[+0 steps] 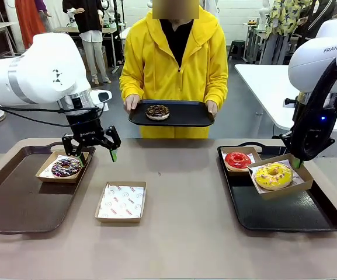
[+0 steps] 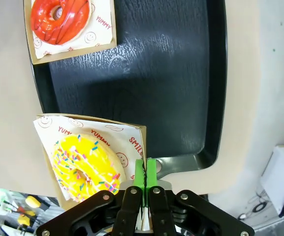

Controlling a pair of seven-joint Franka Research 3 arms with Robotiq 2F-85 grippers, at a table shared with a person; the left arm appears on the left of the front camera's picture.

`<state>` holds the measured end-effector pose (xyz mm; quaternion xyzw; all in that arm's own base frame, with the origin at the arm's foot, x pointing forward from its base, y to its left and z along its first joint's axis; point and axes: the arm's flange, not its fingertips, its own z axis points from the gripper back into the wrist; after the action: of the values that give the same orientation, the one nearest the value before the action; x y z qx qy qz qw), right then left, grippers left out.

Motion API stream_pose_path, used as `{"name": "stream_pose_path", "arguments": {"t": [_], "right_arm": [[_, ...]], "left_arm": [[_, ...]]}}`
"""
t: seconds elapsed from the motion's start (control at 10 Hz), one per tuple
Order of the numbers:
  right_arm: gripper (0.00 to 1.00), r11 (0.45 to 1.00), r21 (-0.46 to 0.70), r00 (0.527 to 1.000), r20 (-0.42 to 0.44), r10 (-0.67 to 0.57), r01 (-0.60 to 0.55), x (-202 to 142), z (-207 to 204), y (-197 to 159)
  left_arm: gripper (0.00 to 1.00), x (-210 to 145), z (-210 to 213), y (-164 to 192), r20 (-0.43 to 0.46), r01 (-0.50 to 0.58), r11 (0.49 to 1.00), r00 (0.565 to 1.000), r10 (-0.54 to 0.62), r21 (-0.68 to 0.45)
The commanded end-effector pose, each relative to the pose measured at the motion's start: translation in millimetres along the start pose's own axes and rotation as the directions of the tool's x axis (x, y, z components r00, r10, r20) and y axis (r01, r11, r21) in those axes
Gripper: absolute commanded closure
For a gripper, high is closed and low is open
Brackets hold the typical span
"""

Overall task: Individually package the donuts and arrange them on the tray.
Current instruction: Place the picked Paper togo box on the Handle tray while simultaneously picking up another Paper togo box from the table with the other hand.

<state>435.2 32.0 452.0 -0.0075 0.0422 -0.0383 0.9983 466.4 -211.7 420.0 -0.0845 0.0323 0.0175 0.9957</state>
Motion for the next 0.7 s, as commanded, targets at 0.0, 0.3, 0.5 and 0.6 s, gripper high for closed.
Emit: {"name": "stream_pose_path", "arguments": {"t": [0.0, 0.3, 0.5, 0.6], "right_arm": [[0.99, 1.0, 0.001, 1.0, -0.001, -0.004, 0.004, -2.3, 1.7, -0.6], [0.99, 1.0, 0.001, 1.0, -0.001, -0.004, 0.004, -2.3, 1.7, -0.6], [0.99, 1.0, 0.0, 1.0, 0.0, 0.0, 0.0, 0.0, 0.0, -0.1], [0.99, 1.0, 0.018, 1.0, -0.004, 0.007, -0.007, -6.1, -12.1, 3.6]], "left_arm": [[0.0, 6.5, 6.9, 0.6, -0.024, -0.006, 1.0, 1.0, 0.006, 0.0], [0.0, 6.5, 6.9, 0.6, -0.024, -0.006, 1.0, 1.0, 0.006, 0.0], [0.0, 3.9, 4.2, 0.9, -0.01, -0.004, 1.0, 1.0, 0.004, -0.001], [0.0, -9.9, 3.0, -6.2, 0.049, -0.007, 0.997, 0.999, 0.003, 0.083]]}}
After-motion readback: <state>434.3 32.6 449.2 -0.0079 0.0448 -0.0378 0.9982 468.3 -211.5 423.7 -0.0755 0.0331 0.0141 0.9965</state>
